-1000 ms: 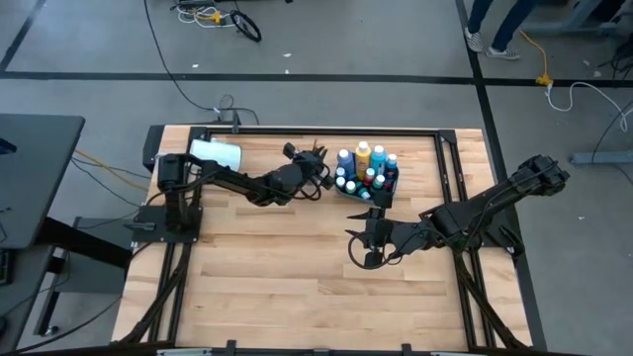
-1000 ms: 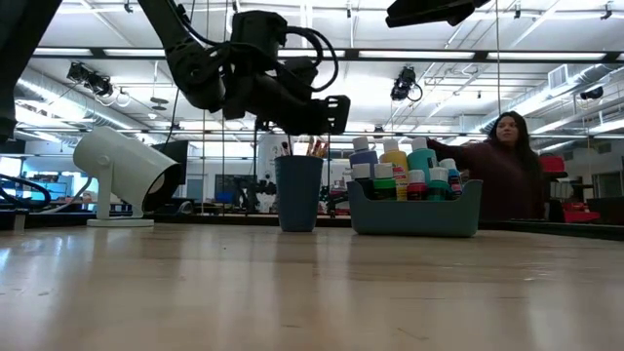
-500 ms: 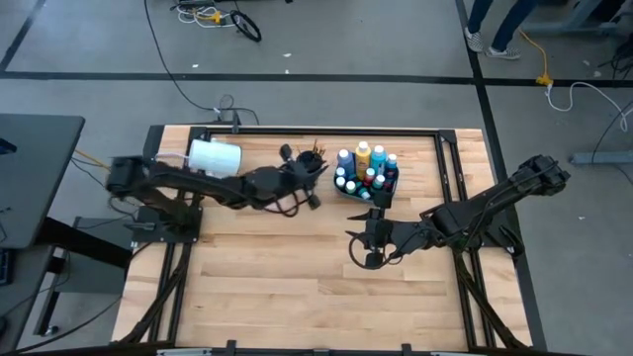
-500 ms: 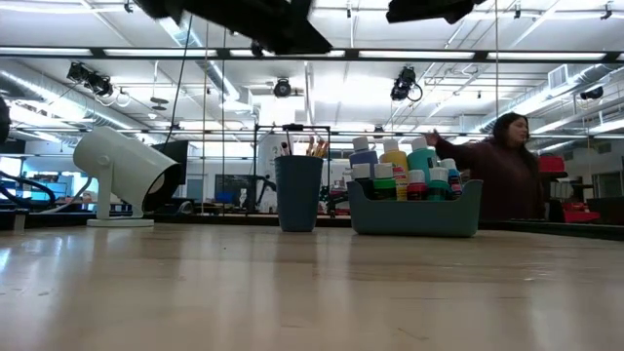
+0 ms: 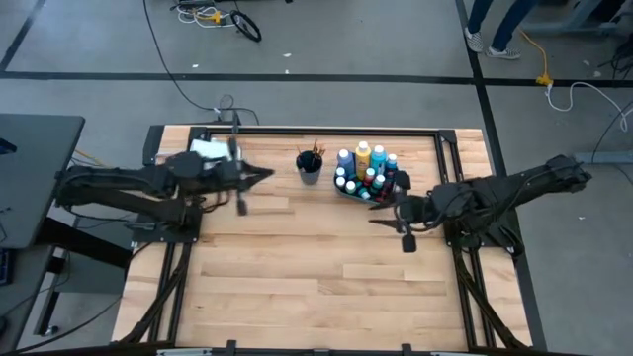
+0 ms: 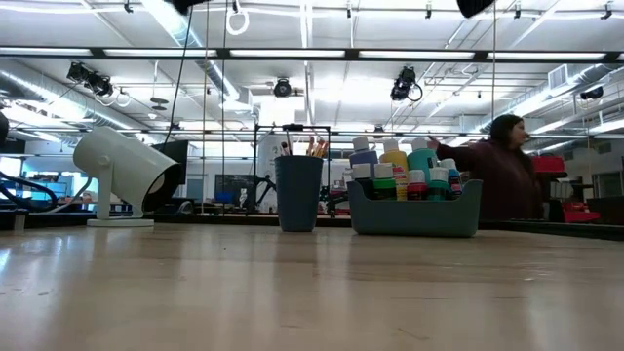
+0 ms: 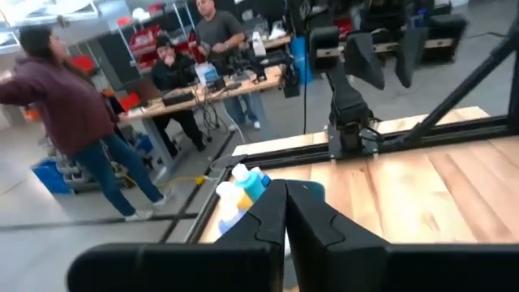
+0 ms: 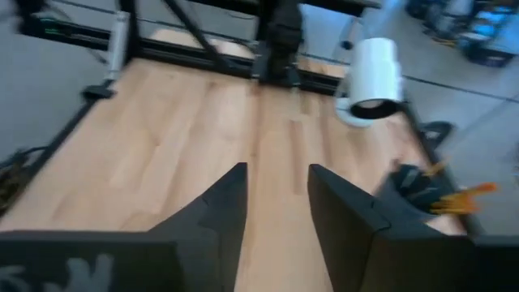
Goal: Pick & Place Paint Supplies
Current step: Return to Home Position
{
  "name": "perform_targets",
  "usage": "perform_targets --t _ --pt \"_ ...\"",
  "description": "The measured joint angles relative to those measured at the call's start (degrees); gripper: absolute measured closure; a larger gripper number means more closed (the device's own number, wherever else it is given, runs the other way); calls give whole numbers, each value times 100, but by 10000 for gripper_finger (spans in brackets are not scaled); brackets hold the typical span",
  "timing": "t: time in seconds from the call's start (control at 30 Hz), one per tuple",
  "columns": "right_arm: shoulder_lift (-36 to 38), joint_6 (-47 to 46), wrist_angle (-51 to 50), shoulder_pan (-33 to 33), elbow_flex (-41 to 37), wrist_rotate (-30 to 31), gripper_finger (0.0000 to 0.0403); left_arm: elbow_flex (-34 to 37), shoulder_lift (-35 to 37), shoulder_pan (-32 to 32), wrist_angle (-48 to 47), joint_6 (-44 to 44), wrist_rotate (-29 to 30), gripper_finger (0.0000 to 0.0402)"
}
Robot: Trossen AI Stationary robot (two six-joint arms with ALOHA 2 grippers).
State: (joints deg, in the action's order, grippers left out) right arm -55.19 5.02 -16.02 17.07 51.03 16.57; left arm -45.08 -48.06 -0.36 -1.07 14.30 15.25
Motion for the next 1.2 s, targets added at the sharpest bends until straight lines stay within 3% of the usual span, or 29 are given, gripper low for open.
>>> perform_targets --t 0.3,0.6,1.03,1.2 --pt "1147 32 700 -378 -1519 -1363 337 2356 2582 9 803 90 -135 389" --pt "2332 795 942 -596 -2115 -2304 366 3396 4695 9 863 3 -387 387" --pt "4137 540 1390 -928 -3521 -2311 366 3892 4524 9 870 -184 -816 386" --pt "4542 444 1551 -987 -3962 -2307 365 4457 4524 8 1555 -424 -988 394"
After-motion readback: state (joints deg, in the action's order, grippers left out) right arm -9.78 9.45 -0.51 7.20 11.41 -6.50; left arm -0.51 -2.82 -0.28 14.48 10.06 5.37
